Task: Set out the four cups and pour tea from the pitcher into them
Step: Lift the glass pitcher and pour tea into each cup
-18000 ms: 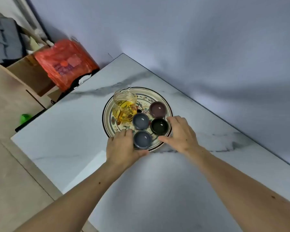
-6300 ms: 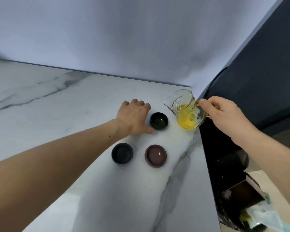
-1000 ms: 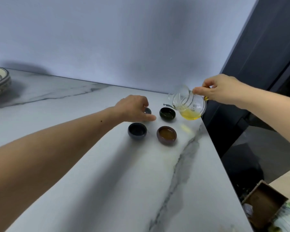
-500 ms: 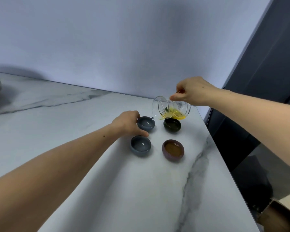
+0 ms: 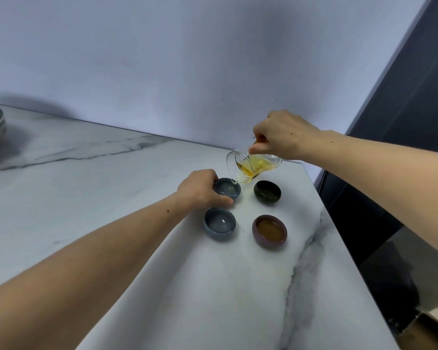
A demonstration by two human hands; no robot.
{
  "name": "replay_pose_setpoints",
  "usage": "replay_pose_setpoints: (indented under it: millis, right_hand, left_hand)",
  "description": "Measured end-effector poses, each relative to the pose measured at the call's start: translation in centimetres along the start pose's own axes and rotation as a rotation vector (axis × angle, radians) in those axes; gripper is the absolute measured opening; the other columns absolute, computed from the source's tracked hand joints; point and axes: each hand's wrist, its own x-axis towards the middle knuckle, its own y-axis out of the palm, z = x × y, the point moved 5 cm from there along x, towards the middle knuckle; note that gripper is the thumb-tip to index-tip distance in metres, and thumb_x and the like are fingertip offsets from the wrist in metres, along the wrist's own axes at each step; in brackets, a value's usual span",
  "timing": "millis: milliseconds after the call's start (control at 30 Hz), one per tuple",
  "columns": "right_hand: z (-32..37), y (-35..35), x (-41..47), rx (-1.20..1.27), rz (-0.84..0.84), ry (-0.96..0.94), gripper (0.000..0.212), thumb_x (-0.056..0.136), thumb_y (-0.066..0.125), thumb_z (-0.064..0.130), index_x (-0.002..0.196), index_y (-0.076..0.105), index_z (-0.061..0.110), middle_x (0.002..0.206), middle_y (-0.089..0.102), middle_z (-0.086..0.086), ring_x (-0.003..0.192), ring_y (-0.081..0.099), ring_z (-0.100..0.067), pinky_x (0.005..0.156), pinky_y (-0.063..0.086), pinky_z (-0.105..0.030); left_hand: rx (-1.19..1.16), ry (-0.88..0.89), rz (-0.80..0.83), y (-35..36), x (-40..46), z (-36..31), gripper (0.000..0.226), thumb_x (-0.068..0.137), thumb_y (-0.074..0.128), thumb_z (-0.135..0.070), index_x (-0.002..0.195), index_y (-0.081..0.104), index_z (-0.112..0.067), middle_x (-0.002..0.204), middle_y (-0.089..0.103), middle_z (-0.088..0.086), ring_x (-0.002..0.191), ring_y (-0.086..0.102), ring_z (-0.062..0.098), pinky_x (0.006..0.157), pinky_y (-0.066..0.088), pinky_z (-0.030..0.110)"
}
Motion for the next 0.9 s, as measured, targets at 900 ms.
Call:
replay_pose_setpoints:
  millis: [900]
  right_hand:
    - [1.9,-2.9,0.0,-0.204,-0.082,-0.105,0.041,0.087,0.061,0.044,0.104,0.067,0.008,0.093,0.049,-0.012,0.086,0.048,-0.027,0.072,0.048,-0.040]
  left_hand:
    - [0.018,0.012,0.032,-0.1,-0.3,-0.8,0.069,0.072,0.079,-0.050,0.125,0.054,-0.015,0.120,0.063,0.006,0.101,0.055,0.019,0.085,0.053,0.033]
